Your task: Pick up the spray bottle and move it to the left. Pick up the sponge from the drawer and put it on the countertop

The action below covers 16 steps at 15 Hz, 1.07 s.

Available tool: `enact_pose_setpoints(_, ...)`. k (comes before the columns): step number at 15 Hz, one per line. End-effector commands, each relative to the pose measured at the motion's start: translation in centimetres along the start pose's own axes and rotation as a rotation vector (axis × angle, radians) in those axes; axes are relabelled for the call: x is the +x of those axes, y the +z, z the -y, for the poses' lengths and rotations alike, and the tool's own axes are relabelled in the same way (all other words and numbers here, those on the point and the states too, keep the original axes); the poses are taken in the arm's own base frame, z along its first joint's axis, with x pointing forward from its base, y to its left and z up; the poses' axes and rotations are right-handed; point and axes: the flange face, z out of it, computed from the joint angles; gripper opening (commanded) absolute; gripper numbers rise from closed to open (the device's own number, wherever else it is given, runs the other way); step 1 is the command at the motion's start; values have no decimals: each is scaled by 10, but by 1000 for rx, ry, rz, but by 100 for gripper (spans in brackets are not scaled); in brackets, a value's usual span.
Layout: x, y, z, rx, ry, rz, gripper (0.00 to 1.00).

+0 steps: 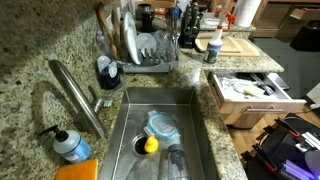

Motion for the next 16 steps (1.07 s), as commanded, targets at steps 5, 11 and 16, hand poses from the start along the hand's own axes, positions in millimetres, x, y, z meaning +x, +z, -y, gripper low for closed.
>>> enact_pose_setpoints(5, -9, 142, -61, -233, 147, 326, 100)
enact_pose_setpoints(11, -51, 285, -39, -348, 240, 645, 100)
enact_pose_setpoints(16, -58, 294, -25, -311, 281, 743, 100)
